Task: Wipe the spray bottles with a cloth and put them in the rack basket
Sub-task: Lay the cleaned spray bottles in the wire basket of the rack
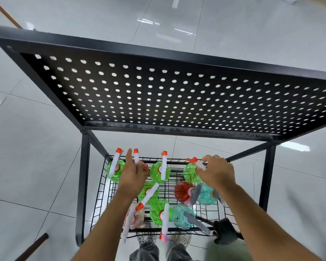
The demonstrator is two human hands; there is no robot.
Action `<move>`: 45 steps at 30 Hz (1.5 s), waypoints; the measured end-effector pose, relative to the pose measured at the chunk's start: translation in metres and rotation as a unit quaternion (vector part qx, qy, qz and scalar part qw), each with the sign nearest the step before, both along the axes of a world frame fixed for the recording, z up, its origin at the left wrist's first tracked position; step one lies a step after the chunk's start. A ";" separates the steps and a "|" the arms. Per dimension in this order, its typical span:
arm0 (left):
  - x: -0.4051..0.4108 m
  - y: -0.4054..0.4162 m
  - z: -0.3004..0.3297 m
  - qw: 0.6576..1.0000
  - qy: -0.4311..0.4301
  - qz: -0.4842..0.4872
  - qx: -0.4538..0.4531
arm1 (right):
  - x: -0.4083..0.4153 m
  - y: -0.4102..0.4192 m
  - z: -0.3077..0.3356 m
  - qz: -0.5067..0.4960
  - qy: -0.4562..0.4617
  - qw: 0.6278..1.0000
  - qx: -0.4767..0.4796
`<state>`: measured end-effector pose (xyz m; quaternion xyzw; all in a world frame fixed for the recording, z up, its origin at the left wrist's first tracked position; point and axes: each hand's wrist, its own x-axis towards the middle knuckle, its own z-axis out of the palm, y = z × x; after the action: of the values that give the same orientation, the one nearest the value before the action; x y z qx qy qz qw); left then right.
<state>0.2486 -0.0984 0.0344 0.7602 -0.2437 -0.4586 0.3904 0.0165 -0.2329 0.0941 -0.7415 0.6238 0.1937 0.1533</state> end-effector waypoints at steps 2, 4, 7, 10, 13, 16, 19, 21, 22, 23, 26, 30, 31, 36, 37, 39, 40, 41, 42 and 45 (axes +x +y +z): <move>-0.002 0.004 0.000 1.000 0.015 0.007 0.001 | 0.003 0.000 -0.005 0.044 0.044 0.998 0.007; -0.005 0.008 0.005 1.000 -0.007 -0.007 0.005 | 0.008 0.000 -0.009 0.051 0.020 0.999 -0.002; -0.002 0.011 0.008 0.999 -0.034 -0.007 0.000 | 0.019 0.003 -0.012 0.015 -0.069 0.997 -0.008; 0.002 0.014 0.009 0.996 -0.089 -0.025 0.005 | 0.031 0.008 -0.015 0.003 -0.094 0.996 -0.002; 0.001 0.018 0.013 0.991 -0.124 -0.044 0.011 | 0.033 0.011 -0.022 -0.010 -0.097 0.995 0.010; -0.001 0.024 0.018 0.986 -0.157 -0.052 -0.001 | 0.029 0.011 -0.028 -0.028 -0.124 0.992 0.016; -0.003 0.029 0.023 0.984 -0.173 -0.041 0.007 | 0.029 0.013 -0.030 -0.045 -0.157 0.986 0.020; -0.004 0.030 0.023 0.984 -0.175 -0.031 0.009 | 0.030 0.014 -0.033 -0.045 -0.169 0.984 0.029; -0.003 0.030 0.021 0.984 -0.173 -0.031 0.015 | 0.030 0.015 -0.033 -0.042 -0.172 0.984 0.036; -0.003 0.028 0.018 0.984 -0.174 -0.034 0.022 | 0.030 0.015 -0.033 -0.039 -0.169 0.984 0.042; -0.002 0.023 0.015 0.981 -0.181 -0.059 0.026 | 0.028 0.015 -0.030 -0.016 -0.152 0.987 0.043; -0.003 0.021 0.016 0.976 -0.205 -0.074 0.019 | 0.013 0.013 -0.015 -0.006 -0.148 0.989 0.015; -0.003 0.022 0.017 0.975 -0.207 -0.076 0.015 | 0.006 0.012 -0.008 -0.019 -0.170 0.985 0.009; -0.004 0.029 0.034 0.974 -0.221 -0.050 0.025 | -0.045 0.007 0.024 -0.078 -0.243 0.966 -0.037; -0.003 0.029 0.039 0.971 -0.233 -0.045 0.022 | -0.055 0.007 0.027 -0.081 -0.237 0.968 -0.032; -0.004 0.028 0.052 0.965 -0.258 -0.037 0.004 | -0.074 0.011 0.029 -0.077 -0.226 0.971 -0.011; -0.008 0.025 0.059 0.965 -0.262 -0.030 -0.012 | -0.081 0.014 0.028 -0.070 -0.215 0.974 0.004; -0.014 0.023 0.063 0.965 -0.260 -0.021 -0.032 | -0.088 0.019 0.026 -0.064 -0.200 0.978 0.021; -0.022 0.020 0.070 0.967 -0.251 -0.016 -0.049 | -0.094 0.023 0.022 -0.060 -0.186 0.980 0.033; -0.051 0.011 0.074 0.968 -0.227 -0.045 -0.093 | -0.104 0.038 0.007 -0.054 -0.158 0.984 0.062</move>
<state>0.1975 -0.0876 0.1080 0.7926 -0.4019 -0.2666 0.3730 -0.0879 -0.1952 0.1014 -0.7170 0.6175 0.1037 0.3062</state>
